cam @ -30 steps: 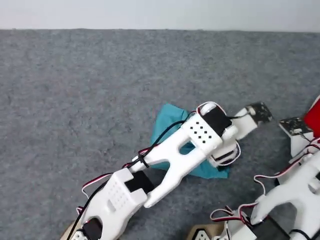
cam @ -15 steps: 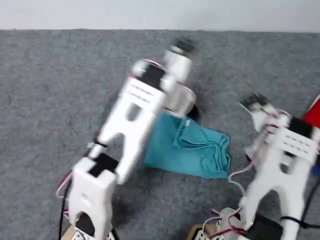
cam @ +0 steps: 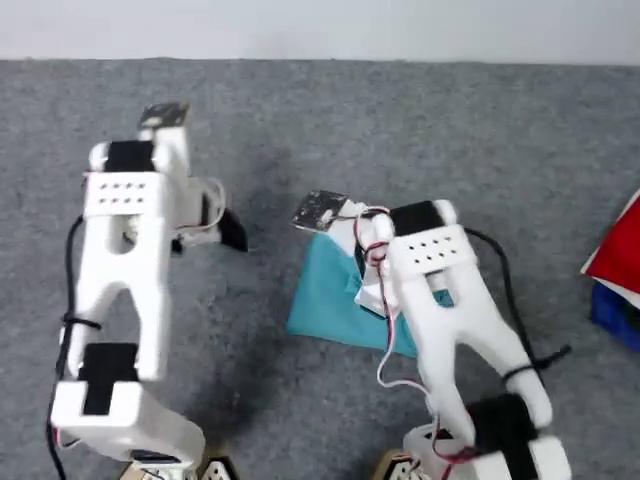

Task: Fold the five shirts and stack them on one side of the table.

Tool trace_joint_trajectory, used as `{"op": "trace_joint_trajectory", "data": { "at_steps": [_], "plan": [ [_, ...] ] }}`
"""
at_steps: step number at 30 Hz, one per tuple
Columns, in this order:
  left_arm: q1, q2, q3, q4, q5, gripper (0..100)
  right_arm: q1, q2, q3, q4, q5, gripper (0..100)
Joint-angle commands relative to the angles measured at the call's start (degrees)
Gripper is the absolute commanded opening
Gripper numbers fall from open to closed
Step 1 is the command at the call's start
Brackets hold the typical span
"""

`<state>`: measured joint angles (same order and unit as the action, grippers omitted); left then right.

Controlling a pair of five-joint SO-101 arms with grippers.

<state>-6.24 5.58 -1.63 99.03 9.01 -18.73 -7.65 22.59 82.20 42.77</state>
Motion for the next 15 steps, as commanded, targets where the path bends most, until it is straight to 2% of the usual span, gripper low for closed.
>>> {"op": "trace_joint_trajectory", "data": {
  "at_steps": [1,8,15],
  "plan": [
    [-3.3,-4.8,2.9,1.6,0.7,33,0.5,4.4,-0.6,-3.8,-0.2,28.4],
    [-5.1,-6.7,3.7,1.6,0.7,33,7.1,13.9,-1.0,-13.1,-0.1,28.4],
    [-4.7,-7.1,3.8,1.7,0.7,33,16.6,20.3,-10.8,-14.8,-0.1,28.4]
  ]
}}
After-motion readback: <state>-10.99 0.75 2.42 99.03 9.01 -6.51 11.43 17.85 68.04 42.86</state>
